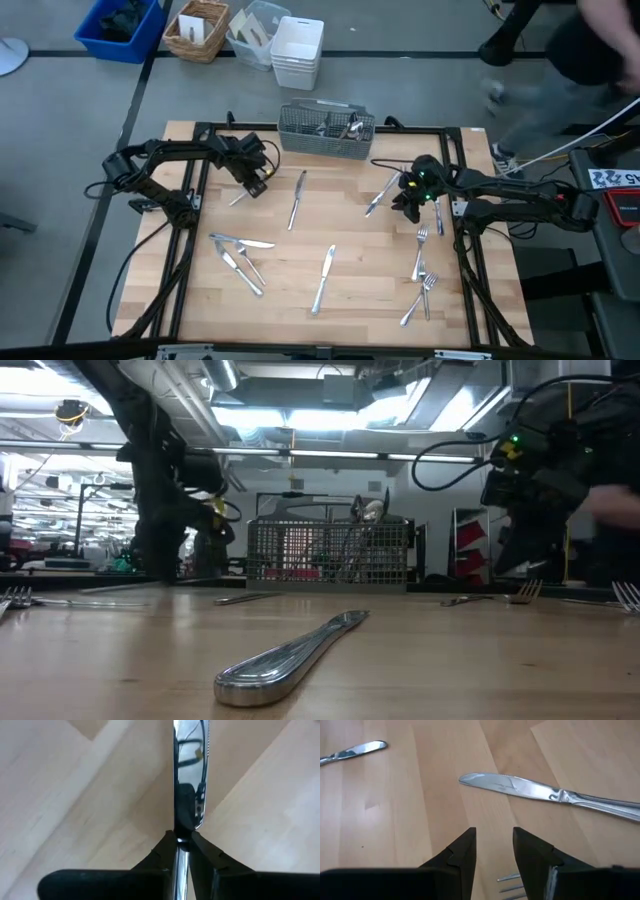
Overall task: Sort silverware
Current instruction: Put the table knife into the gray silverware organizer
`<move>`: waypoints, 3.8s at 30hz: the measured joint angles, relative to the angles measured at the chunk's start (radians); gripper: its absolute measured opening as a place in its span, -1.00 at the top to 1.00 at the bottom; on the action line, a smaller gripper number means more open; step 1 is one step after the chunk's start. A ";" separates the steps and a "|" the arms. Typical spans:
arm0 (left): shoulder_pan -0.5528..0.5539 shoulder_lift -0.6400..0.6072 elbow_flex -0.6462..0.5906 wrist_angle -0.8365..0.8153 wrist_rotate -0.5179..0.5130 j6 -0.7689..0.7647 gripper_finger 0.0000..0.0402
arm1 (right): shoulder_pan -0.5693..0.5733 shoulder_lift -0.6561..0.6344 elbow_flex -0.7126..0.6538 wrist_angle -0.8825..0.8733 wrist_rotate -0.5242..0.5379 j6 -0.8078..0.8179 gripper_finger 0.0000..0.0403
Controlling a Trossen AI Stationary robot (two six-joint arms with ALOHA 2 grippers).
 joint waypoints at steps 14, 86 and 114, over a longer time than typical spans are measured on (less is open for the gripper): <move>-0.047 -0.042 0.005 0.112 0.216 -0.065 0.98 | 0.000 0.000 0.000 0.002 0.009 -0.045 0.35; -0.423 0.125 0.010 0.088 -0.247 -0.478 0.86 | 0.000 0.001 0.000 0.003 0.010 -0.048 0.35; -0.422 0.032 0.005 0.650 -0.117 -0.463 0.80 | 0.000 0.001 0.000 0.003 0.010 -0.049 0.35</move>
